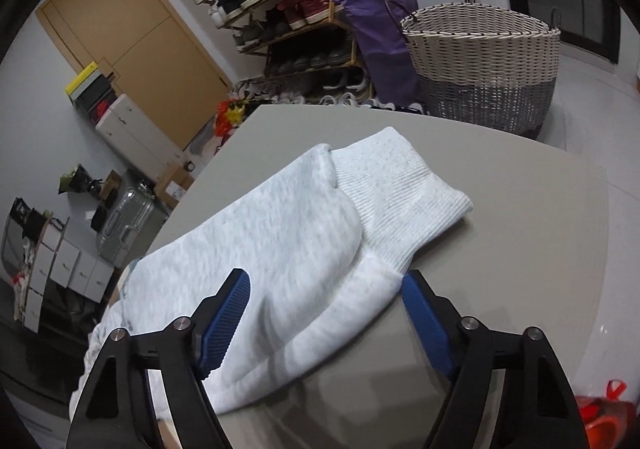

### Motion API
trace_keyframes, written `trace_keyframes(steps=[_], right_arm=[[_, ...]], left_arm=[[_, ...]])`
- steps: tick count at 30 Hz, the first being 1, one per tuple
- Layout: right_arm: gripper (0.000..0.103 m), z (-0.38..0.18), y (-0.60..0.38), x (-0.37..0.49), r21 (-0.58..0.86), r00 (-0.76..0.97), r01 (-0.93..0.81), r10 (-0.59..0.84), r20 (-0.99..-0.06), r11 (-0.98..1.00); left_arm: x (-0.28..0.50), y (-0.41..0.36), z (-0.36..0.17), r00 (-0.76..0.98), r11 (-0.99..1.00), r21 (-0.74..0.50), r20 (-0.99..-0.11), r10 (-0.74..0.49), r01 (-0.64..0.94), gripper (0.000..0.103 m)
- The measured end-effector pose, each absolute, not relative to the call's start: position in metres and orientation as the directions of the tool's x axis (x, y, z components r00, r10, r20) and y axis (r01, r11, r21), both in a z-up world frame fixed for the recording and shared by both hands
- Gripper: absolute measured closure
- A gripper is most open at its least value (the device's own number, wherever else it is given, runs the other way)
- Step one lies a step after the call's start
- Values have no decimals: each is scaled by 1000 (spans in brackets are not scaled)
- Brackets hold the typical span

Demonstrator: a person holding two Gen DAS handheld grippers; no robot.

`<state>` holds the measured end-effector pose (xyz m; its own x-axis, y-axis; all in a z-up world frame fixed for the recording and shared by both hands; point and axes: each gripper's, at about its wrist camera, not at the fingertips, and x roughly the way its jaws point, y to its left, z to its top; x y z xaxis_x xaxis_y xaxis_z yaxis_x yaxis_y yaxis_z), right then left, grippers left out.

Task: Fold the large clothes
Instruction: 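Move the right tool to the sweatshirt sleeve cuff and grasp it, then carry the cuff with the right tool across the sweatshirt back and release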

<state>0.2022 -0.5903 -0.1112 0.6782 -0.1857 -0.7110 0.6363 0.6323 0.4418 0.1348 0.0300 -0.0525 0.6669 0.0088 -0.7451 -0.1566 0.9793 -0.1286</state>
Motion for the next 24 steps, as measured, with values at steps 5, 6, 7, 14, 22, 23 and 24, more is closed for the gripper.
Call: trace_keyframes(steps=[5, 6, 7, 14, 22, 23, 24], right_arm=[[74, -111, -590, 210, 361, 646, 658, -249, -721, 661], [78, -110, -590, 210, 371, 656, 649, -242, -714, 664], [87, -108, -589, 208, 383, 670, 642, -243, -702, 665], [89, -37, -545, 200, 324, 771, 569, -353, -530, 756], [89, 49, -413, 217, 259, 916, 307, -211, -342, 916], [89, 54, -396, 222, 248, 927, 272, -184, -328, 930], [89, 60, -370, 226, 231, 939, 223, -145, -311, 947]], left_arm=[[134, 30, -53, 667, 979, -125, -745, 15, -163, 1], [133, 31, -53, 668, 978, -128, -744, 14, -163, 1], [132, 32, -53, 671, 978, -131, -742, 13, -164, 1], [126, 41, -52, 680, 973, -151, -734, 8, -174, 1], [116, 56, -41, 712, 976, -157, -702, -1, -153, 1], [116, 59, -40, 712, 976, -160, -702, -5, -150, 1], [116, 62, -37, 717, 976, -165, -697, -11, -145, 1]])
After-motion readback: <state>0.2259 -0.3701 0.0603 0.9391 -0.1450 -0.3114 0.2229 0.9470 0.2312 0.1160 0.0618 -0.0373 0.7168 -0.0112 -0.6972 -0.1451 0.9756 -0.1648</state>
